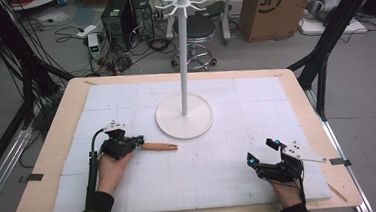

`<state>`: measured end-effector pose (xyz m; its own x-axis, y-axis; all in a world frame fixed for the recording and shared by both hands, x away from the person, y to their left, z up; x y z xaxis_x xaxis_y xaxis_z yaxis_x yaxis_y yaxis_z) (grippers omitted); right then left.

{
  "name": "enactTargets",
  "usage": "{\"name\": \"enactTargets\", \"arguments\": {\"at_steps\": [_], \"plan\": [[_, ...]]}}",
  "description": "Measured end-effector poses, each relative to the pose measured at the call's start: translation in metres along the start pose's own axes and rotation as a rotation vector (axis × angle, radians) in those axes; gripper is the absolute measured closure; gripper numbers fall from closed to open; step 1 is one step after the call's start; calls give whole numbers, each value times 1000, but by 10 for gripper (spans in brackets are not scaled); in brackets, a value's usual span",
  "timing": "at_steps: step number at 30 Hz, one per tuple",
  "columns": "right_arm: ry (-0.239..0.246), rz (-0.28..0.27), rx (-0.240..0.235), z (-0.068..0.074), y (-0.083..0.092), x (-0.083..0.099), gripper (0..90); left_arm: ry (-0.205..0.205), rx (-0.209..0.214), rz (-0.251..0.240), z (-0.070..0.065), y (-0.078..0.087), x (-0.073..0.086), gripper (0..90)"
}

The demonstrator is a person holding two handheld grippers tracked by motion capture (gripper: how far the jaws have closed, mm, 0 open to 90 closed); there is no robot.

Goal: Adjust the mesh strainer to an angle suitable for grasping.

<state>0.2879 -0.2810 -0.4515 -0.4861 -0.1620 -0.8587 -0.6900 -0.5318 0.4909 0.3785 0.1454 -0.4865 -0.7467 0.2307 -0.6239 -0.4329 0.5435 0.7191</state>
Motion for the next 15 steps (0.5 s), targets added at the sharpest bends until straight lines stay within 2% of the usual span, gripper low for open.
{"name": "enactTargets", "arguments": {"at_steps": [5,10,15], "plan": [[-5,-9,4,-1,2,0,59,8,1,40,-1,-1,3,900],[-7,-9,2,-1,2,0,59,-1,-9,89,-8,-1,10,900],[-7,-16,4,0,4,-1,59,-7,-5,94,-15,4,20,900]]}}
Point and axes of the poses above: each handheld gripper's, and its own axes: y roughly backward along the jaws, x roughly out of its underside, z roughly to its left, the point moved 6 cm from there along -y, roughly forward along the jaws, and after that the axes turned 13 degrees about z, right-handed, at the moved point
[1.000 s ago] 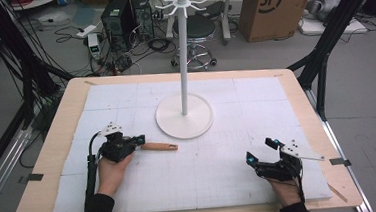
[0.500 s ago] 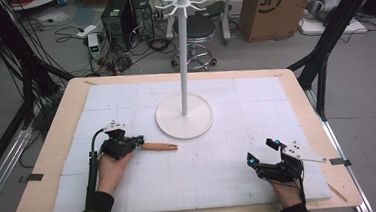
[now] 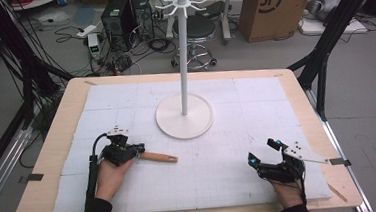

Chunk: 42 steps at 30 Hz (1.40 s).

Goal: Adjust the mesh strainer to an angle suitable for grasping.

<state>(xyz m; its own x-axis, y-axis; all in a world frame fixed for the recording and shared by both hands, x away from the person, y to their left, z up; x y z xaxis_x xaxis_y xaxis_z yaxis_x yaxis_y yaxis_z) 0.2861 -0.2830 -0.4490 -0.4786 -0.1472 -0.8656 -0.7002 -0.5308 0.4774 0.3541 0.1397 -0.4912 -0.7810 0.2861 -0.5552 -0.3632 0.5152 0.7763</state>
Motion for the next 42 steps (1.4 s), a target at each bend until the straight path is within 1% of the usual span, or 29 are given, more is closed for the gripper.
{"name": "enactTargets", "arguments": {"at_steps": [6,7,9,11,14,16,19,22,29,31,32,33,36,38,39,41,42], "plan": [[-7,-3,1,1,1,0,59,-10,1,-10,-4,7,10,900],[-7,-1,-3,2,1,0,59,-9,-3,-12,-4,7,11,900],[-3,-3,-3,2,0,0,59,0,5,-14,-4,9,14,900],[-2,1,-4,3,0,0,59,-1,1,-8,-5,10,17,900],[2,-1,-3,3,0,0,59,-23,-10,0,-9,11,22,900],[4,-2,-2,3,0,0,59,-18,-14,4,-10,13,26,900],[1,-3,-3,3,0,-1,59,3,-15,6,-9,17,31,900],[0,-4,2,3,0,-1,59,-9,-23,13,-11,21,37,900],[4,-8,1,4,-1,-2,59,-14,-15,7,-17,27,48,900],[8,-5,1,4,-1,-2,59,-15,-12,-2,-19,28,51,900],[7,-3,0,5,-2,-2,59,-14,-10,-19,-21,30,52,900],[8,-9,8,5,-3,-3,59,-7,-4,-36,-22,32,52,900],[5,-8,5,6,-3,-3,59,2,29,-84,-29,40,54,899],[4,-9,2,6,-4,-3,59,-5,41,-103,-33,44,55,899],[7,-8,2,6,-4,-4,59,-6,65,-111,-38,46,56,900],[9,-11,3,6,-4,-4,59,-5,103,-118,-45,47,60,899],[12,-11,5,6,-5,-4,59,-5,128,-116,-50,47,62,900]]}}
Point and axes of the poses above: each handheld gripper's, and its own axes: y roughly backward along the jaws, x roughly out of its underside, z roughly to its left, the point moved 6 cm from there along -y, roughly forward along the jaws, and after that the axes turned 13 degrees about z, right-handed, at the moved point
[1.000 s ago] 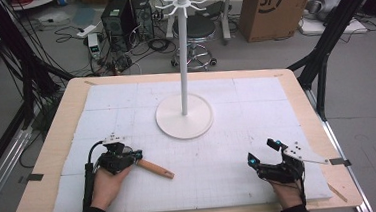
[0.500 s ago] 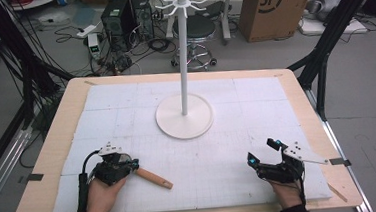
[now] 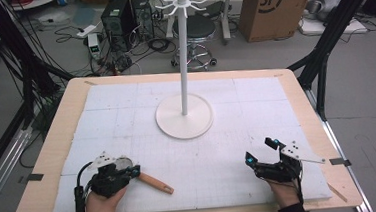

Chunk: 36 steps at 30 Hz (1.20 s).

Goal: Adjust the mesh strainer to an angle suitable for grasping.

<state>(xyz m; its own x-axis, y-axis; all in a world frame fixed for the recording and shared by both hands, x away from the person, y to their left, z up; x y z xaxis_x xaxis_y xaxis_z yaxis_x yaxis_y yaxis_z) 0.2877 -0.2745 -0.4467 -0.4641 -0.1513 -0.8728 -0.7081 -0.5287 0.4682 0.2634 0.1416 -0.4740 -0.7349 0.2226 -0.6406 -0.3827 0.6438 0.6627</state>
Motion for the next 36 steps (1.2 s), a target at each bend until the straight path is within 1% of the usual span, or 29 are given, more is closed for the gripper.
{"name": "enactTargets", "arguments": {"at_steps": [7,10,11,13,16,18,19,21,22,23,24,26,29,31,33,36], "plan": [[-4,0,-2,1,1,-1,59,13,114,17,-26,-7,15,900],[-4,1,-2,1,1,-1,59,7,142,33,-35,-11,23,899],[-3,-1,-1,0,1,-1,59,13,147,34,-38,-12,25,899],[-5,-1,1,0,1,-1,59,-6,143,56,-44,-15,30,899],[-5,-1,0,0,1,-1,59,-28,149,93,-53,-23,36,899],[-4,-1,0,1,1,-1,59,-27,157,107,-58,-28,38,898],[-4,-1,0,1,1,-1,59,-32,156,120,-59,-31,38,898],[-4,-2,-1,1,1,-1,59,-28,152,139,-61,-38,38,899],[-4,-1,-1,1,1,-1,59,-24,157,138,-61,-40,37,898],[-4,-1,-1,1,1,-1,59,-9,165,140,-61,-42,36,898],[-4,-2,1,1,1,-1,59,-3,166,143,-62,-44,34,898],[-6,-4,-1,1,2,-1,59,-5,153,143,-62,-47,30,898],[-11,-2,-1,0,2,-1,59,-7,139,157,-64,-53,24,898],[-8,-3,-1,0,2,-1,59,-13,136,164,-65,-57,19,898],[-7,-7,-1,0,2,-2,59,-6,139,180,-64,-61,14,898],[-9,-9,-2,0,3,-2,59,-5,130,191,-64,-66,8,899]]}}
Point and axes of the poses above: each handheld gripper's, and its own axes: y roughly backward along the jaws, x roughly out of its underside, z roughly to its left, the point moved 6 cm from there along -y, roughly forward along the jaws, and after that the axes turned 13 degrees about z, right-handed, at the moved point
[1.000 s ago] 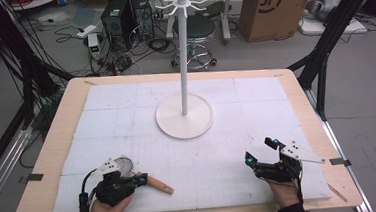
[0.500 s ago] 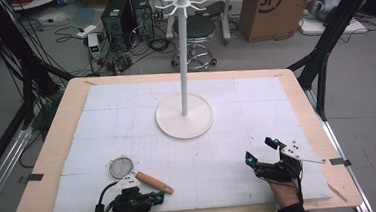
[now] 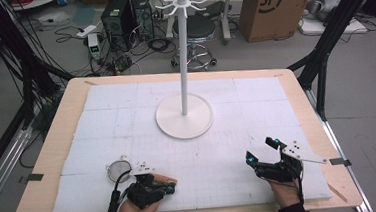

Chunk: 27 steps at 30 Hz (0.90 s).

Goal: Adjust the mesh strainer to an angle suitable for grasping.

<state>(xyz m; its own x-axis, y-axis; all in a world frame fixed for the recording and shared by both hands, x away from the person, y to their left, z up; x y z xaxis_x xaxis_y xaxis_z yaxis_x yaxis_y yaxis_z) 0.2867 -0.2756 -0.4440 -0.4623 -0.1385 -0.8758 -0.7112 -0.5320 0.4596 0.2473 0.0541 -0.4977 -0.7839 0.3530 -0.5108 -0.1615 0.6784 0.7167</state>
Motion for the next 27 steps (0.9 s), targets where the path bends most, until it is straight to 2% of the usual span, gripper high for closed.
{"name": "enactTargets", "arguments": {"at_steps": [3,7,9,10,17,20,24,27], "plan": [[-2,-2,1,0,1,0,59,-5,-34,-1,2,-3,-8,899],[-1,-6,2,-1,1,-1,59,27,-36,-5,3,-6,-13,899],[-3,-6,2,-1,1,0,59,11,-65,-1,3,-6,-16,899],[-2,-5,-1,0,2,0,59,-4,-93,0,3,-7,-19,899],[3,-7,-2,-1,2,-1,59,23,-96,-18,14,-13,-36,899],[-4,-9,-3,-1,2,-1,59,64,-86,-31,21,-14,-42,899],[-5,-9,-3,-1,3,-1,59,72,-94,-35,25,-15,-48,899],[-5,-10,-4,-1,3,-1,59,108,-92,-54,31,-15,-52,899]]}}
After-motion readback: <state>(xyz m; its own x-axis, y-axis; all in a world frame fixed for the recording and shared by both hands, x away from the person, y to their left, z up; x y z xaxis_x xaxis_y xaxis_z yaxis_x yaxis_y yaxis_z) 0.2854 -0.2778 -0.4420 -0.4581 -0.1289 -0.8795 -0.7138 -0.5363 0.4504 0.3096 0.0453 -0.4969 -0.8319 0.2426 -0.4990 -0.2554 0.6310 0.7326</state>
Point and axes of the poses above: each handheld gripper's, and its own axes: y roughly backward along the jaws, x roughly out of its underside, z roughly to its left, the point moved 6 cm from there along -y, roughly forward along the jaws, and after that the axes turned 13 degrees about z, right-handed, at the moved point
